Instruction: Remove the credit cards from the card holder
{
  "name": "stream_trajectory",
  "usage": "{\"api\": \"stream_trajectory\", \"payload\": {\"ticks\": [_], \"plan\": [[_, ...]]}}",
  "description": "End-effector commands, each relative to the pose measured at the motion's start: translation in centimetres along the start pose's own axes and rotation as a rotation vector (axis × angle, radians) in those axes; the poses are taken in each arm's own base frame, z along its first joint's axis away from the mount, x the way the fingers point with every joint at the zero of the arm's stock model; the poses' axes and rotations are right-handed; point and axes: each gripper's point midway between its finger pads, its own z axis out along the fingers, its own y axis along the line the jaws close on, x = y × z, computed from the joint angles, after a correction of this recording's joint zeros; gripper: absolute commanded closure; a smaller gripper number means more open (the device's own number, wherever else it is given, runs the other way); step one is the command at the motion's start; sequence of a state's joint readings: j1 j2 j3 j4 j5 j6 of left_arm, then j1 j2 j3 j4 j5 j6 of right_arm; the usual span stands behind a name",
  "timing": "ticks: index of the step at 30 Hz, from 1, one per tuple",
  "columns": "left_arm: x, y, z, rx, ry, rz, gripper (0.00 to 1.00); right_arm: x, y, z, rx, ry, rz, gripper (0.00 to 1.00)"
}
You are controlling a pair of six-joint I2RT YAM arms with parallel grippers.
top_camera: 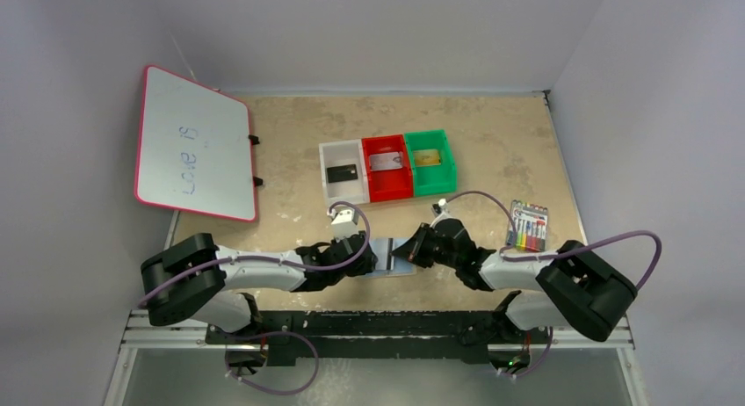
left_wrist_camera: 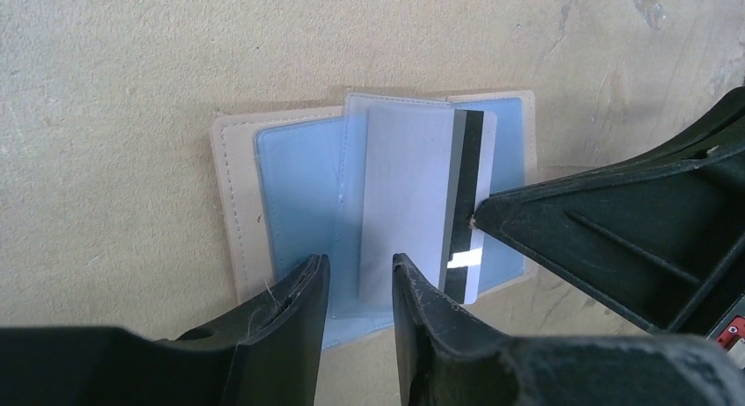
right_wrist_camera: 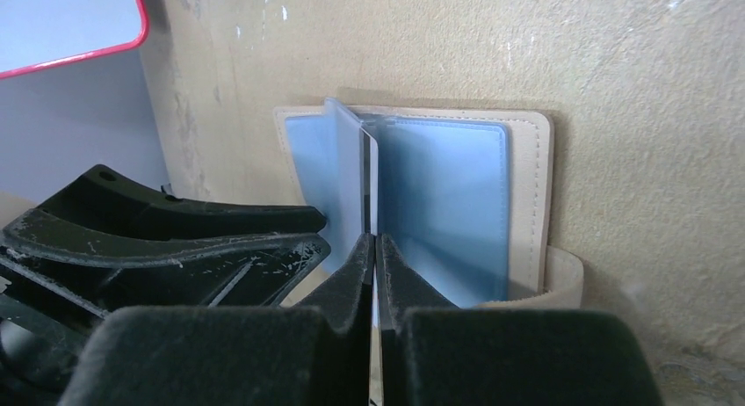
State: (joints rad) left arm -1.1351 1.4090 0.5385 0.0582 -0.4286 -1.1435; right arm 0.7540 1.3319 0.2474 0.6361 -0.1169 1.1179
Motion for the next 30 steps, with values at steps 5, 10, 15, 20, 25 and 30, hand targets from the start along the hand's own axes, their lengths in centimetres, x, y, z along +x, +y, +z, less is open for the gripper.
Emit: {"api": "stream_trajectory", "payload": {"ticks": [5, 10, 15, 20, 25, 30], "plan": [[0.6, 0.7, 0.1, -0.015, 0.010, 0.026, 0.70, -0.4, 0.2, -0.1, -0.024, -0.020, 0.000, 0.99], [1.2, 0.2, 0.3, -0.008, 0.040, 0.054, 0.75, -0.2, 1.1, 0.2, -0.086, -0.011, 0.036, 0.94], [1.8, 0.1, 0.4, -0.015, 0.057, 0.078, 0.83, -0.1, 1.8, 0.7, -0.126, 0.003, 0.056, 0.87], [2.0, 0.4, 0.5, -0.025, 0.058, 0.077, 0.87, 0.1, 2.4, 0.9, -0.169, 0.012, 0.079, 0.88], [1.8, 0.7, 0.4, -0.042, 0.049, 0.078, 0.88, 0.0, 1.5, 0.8, -0.145, -0.009, 0.103, 0.99], [1.6, 1.4, 0.3, -0.066, 0.036, 0.079, 0.89, -0.2, 0.1, 0.5, -0.069, -0.028, 0.094, 0.95]]}}
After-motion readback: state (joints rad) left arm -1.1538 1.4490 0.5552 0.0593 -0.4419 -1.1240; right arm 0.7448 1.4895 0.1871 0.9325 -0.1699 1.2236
